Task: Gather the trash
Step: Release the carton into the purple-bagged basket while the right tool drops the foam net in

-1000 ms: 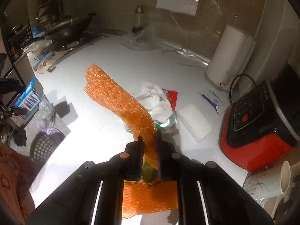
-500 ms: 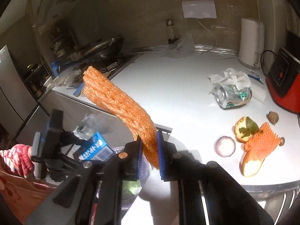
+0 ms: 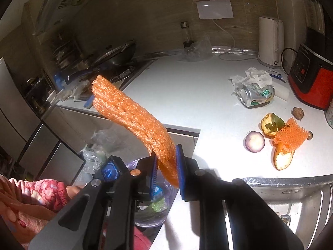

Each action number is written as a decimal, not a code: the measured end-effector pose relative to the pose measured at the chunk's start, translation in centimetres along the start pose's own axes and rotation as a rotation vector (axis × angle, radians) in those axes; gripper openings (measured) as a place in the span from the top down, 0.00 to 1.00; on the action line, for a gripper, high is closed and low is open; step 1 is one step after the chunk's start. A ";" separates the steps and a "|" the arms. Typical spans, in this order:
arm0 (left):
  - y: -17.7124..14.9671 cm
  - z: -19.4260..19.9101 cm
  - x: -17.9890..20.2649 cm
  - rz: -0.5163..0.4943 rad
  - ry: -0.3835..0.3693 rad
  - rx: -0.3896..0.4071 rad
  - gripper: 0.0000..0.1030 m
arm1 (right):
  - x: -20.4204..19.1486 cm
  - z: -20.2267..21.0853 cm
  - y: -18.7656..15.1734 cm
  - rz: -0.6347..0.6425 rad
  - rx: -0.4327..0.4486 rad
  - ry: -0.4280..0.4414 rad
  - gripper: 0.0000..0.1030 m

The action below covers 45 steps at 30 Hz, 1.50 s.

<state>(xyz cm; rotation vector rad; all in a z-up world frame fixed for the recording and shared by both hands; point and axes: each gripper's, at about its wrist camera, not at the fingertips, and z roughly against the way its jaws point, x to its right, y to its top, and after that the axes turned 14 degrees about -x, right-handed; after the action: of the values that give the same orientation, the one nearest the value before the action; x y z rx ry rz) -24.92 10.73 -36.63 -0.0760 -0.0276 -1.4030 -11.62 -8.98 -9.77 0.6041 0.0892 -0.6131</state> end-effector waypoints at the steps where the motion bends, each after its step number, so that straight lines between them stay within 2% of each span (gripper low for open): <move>1: -0.1 0.3 0.1 -0.007 0.006 0.010 0.16 | 0.0 -0.1 0.1 -0.001 -0.003 0.002 0.82; 5: 0.1 1.6 0.6 -0.009 0.014 0.042 0.13 | 0.0 -0.8 0.3 -0.005 -0.015 0.010 0.82; 8: -0.3 4.2 0.6 -0.003 0.022 0.079 0.13 | 0.0 -1.6 0.3 -0.011 -0.034 0.005 0.82; 12: -2.0 10.0 1.0 -0.009 0.050 0.215 0.12 | 0.6 -4.3 -0.4 -0.046 -0.092 0.027 0.81; 14: -3.0 12.9 1.1 0.010 0.061 0.273 0.07 | 0.4 -6.3 -1.1 -0.059 -0.135 0.041 0.81; 19: -5.1 18.2 0.5 0.044 0.061 0.379 0.07 | -1.6 -11.8 -2.9 -0.088 -0.259 0.139 0.81; 25: -6.6 20.0 0.4 0.066 0.074 0.419 0.07 | -4.8 -19.0 -4.9 -0.176 -0.455 0.158 0.81; 30: -7.0 19.8 -0.2 0.092 0.063 0.420 0.07 | -6.7 -23.2 -6.0 -0.170 -0.550 0.069 0.81; 31: -7.0 19.8 -0.4 0.097 0.065 0.421 0.07 | -7.0 -23.8 -6.2 -0.167 -0.562 0.050 0.79; 32: -7.1 19.8 -0.5 0.100 0.066 0.423 0.07 | -7.2 -24.4 -6.5 -0.164 -0.575 0.030 0.72; 33: -7.2 19.8 -0.6 0.104 0.066 0.424 0.07 | -7.4 -24.8 -6.4 -0.165 -0.584 0.014 0.57; 36: -7.2 19.9 -0.9 0.116 0.062 0.423 0.07 | -7.7 -25.5 -6.7 -0.170 -0.596 -0.012 0.32; 39: -7.1 20.0 -1.0 0.120 0.067 0.425 0.07 | -7.3 -25.0 -6.6 -0.192 -0.583 -0.016 0.23; 42: -6.8 20.2 -0.9 0.114 0.073 0.425 0.07 | -6.5 -23.6 -6.0 -0.220 -0.539 0.016 0.20; 45: -6.2 20.9 -0.7 0.111 0.081 0.438 0.07 | -5.7 -20.4 -4.9 -0.235 -0.438 0.040 0.20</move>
<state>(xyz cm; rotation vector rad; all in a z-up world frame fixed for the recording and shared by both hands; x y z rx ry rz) -30.56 11.83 -15.58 0.3381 -0.2587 -1.2606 -17.13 2.13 -27.61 0.1808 0.3264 -0.7810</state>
